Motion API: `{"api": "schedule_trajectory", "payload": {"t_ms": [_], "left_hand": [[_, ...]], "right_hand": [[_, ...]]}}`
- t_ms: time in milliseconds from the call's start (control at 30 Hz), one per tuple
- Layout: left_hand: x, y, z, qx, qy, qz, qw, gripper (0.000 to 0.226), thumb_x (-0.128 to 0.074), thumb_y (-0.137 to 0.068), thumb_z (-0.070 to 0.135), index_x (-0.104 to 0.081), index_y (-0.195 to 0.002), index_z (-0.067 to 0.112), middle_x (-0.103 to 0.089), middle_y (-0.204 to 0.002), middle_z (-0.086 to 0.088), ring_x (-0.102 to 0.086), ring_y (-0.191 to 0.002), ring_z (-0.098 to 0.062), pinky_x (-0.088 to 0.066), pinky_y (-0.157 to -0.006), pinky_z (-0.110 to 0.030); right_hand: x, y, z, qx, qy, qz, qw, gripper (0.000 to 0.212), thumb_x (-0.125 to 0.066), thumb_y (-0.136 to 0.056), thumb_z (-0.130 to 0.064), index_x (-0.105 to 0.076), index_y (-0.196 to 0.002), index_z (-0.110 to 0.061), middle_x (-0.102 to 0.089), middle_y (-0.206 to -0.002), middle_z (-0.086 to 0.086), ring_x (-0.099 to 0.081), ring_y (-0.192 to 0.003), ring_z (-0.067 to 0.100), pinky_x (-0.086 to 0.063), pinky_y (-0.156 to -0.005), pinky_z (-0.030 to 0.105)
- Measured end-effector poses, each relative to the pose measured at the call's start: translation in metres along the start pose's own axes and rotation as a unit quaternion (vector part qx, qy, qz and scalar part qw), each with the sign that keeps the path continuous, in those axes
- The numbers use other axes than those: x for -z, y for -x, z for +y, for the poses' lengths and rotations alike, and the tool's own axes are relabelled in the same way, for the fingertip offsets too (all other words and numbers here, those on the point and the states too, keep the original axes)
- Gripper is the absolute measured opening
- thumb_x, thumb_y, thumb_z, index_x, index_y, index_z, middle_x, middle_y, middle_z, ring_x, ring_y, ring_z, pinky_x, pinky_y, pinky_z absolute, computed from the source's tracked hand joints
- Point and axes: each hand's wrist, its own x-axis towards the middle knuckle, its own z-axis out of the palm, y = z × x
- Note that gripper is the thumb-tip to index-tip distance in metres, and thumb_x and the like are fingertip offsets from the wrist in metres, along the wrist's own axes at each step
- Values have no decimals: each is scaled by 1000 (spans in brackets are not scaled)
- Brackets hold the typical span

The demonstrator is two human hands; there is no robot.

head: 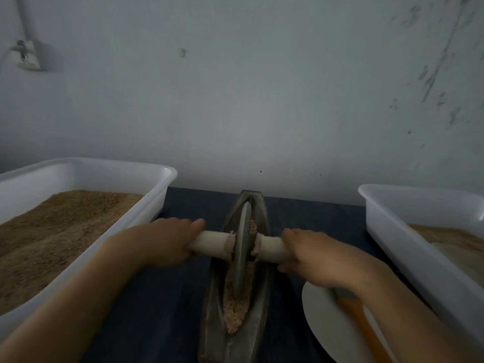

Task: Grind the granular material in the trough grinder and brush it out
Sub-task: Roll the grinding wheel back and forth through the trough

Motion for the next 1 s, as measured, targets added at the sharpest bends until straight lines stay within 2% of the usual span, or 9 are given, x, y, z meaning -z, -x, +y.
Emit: {"api": "schedule_trajectory", "payload": {"t_ms": [67,133,267,367,467,600,733,867,1000], "left_hand": [[9,12,4,-9,16,-62,998,28,-50,-94,34,-33,-115,29,-51,-114,4,-51,-100,-11,-41,-91,-27],[14,21,6,-16,22,-96,995,22,-49,-95,34,-30,-106,31,-49,-102,6,-49,-91,-10,-40,-86,-26],[15,19,5,-16,46,-105,993,21,-50,-94,32,-31,-105,30,-46,-95,8,-47,-87,-9,-38,-81,-23],[7,7,4,-3,44,-64,997,27,-51,-94,30,-35,-115,26,-50,-106,6,-50,-95,-10,-41,-89,-26],[-5,-11,0,12,-3,36,999,29,-51,-94,31,-36,-117,23,-51,-120,1,-50,-107,-15,-41,-95,-31],[-23,-32,-7,30,-43,157,986,34,-51,-93,33,-36,-121,22,-49,-123,1,-48,-111,-16,-37,-96,-29],[-33,-42,-5,44,-51,261,963,33,-51,-92,32,-37,-121,23,-48,-120,2,-46,-109,-15,-35,-95,-28],[-33,-40,-1,42,-59,273,959,33,-50,-93,32,-37,-122,23,-47,-121,2,-45,-110,-16,-34,-97,-28],[-22,-25,-4,27,-43,173,984,38,-50,-93,35,-34,-126,25,-48,-125,4,-47,-114,-13,-36,-100,-29]], "right_hand": [[9,11,-4,17,-19,-45,999,26,-53,-93,-38,-42,-106,-19,-49,-103,-3,-44,-84,10,-29,-59,20],[14,18,-6,23,-27,-75,997,23,-52,-93,-39,-36,-96,-23,-41,-86,-10,-38,-71,2,-28,-54,17],[14,15,-4,18,-26,-82,996,26,-52,-93,-39,-33,-81,-27,-36,-80,-11,-38,-70,3,-27,-54,17],[9,0,0,7,-25,-55,998,21,-53,-93,-37,-40,-98,-21,-45,-94,-5,-45,-87,12,-29,-59,21],[0,-15,8,-17,-3,10,1000,28,-52,-93,-35,-45,-111,-14,-52,-113,3,-50,-101,19,-30,-73,29],[-15,-29,19,-21,33,107,993,24,-49,-94,-33,-46,-109,-15,-52,-112,3,-48,-101,22,-26,-72,31],[-26,-39,23,-31,90,189,977,21,-49,-92,-21,-45,-111,-15,-52,-112,3,-47,-101,21,-21,-70,30],[-29,-38,23,-39,91,198,975,22,-49,-92,-19,-45,-113,-16,-51,-113,2,-46,-101,20,-23,-72,30],[-16,-23,13,-20,54,101,993,23,-48,-95,-29,-44,-112,-14,-51,-115,4,-47,-101,21,-26,-73,30]]}}
